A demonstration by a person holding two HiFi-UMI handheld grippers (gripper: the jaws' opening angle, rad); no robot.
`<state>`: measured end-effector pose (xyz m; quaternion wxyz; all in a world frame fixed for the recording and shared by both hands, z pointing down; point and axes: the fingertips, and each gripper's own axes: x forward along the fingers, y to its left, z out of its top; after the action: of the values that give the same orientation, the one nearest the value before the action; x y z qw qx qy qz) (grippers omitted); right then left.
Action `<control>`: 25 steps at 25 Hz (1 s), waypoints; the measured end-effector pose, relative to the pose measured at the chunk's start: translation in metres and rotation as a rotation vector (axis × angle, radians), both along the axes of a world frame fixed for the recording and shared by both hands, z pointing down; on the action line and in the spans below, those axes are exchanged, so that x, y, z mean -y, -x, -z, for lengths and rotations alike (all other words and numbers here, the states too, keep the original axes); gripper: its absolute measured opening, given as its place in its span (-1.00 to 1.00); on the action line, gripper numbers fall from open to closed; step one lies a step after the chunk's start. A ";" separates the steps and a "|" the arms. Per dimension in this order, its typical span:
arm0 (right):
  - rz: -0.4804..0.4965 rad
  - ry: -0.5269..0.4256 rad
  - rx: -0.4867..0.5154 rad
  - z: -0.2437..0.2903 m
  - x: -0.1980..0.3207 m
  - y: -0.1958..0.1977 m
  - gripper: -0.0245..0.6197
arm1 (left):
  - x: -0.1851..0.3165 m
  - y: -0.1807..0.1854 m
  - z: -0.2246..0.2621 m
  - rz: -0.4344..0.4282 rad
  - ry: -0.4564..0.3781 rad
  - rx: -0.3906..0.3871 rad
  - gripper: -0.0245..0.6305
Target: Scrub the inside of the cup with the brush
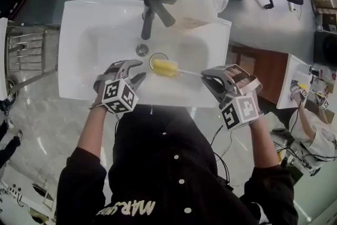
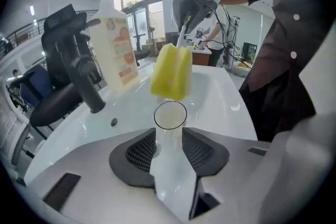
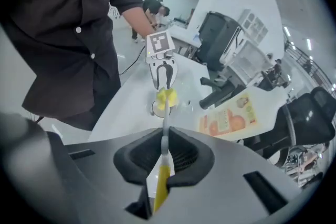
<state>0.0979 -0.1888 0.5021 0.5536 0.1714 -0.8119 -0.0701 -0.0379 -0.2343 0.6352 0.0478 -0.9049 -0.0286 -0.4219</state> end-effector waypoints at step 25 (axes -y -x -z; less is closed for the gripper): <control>0.576 0.060 -0.618 -0.100 0.051 0.039 -0.79 | 0.000 -0.032 -0.093 -0.064 0.095 0.205 -0.66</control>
<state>0.0585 -0.2401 0.6018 0.7336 -0.1078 -0.6241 -0.2466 -0.0054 -0.2341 0.7285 0.0151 -0.8569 -0.0824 -0.5086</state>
